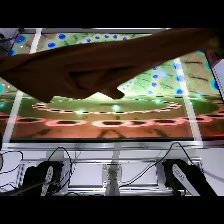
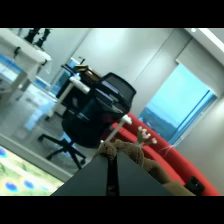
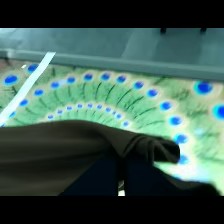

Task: Fold the clothes and pants, and hang the long-sleeved shirts on hangers.

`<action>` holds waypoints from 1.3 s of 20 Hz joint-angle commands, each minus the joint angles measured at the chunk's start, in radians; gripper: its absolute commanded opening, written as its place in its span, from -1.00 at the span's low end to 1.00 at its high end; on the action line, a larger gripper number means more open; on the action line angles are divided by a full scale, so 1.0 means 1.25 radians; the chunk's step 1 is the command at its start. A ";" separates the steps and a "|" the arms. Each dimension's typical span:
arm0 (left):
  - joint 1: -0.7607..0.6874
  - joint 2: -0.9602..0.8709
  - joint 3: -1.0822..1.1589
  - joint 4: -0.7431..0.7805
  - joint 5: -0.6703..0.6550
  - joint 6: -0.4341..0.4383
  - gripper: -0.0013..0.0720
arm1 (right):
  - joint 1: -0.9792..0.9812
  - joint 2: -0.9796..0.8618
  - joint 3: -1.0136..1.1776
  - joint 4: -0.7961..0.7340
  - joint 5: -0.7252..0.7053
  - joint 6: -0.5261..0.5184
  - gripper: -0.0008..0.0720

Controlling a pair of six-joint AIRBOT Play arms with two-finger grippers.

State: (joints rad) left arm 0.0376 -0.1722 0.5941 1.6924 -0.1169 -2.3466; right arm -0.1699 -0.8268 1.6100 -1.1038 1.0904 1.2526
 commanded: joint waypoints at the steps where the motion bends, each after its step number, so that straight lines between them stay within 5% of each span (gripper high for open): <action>1: -0.042 0.102 0.004 -0.001 -0.146 -0.038 -0.91 | -0.008 0.163 0.004 -0.027 0.056 -0.011 -0.95; 6: -0.065 0.196 0.036 -0.001 -0.153 -0.039 -0.91 | -0.008 0.288 0.003 -0.027 0.121 0.061 -0.95; 9: -0.065 0.132 0.092 0.002 -0.186 -0.027 -0.91 | -0.008 0.279 -0.025 -0.027 0.284 0.138 -0.95; 13: -0.078 -0.081 0.171 -0.053 -0.390 0.160 -0.91 | -0.008 0.268 -0.202 -0.023 0.352 0.161 -0.95; 18: -0.167 -0.423 0.192 -0.189 -0.472 0.506 -0.91 | -0.008 0.221 -0.525 0.031 0.078 0.165 -0.95; 22: -0.195 -0.639 0.237 -0.188 -0.426 0.540 -0.91 | -0.008 0.112 -0.682 0.144 -0.272 0.164 -0.95; 26: -0.212 -0.731 0.251 -0.207 -0.183 0.537 -0.90 | -0.008 -0.026 -0.691 0.167 -0.475 0.164 -0.95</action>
State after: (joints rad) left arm -0.2077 -0.9833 0.8921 1.4593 -0.5293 -1.7023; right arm -0.1799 -0.7570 0.7864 -0.9390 0.7292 1.4570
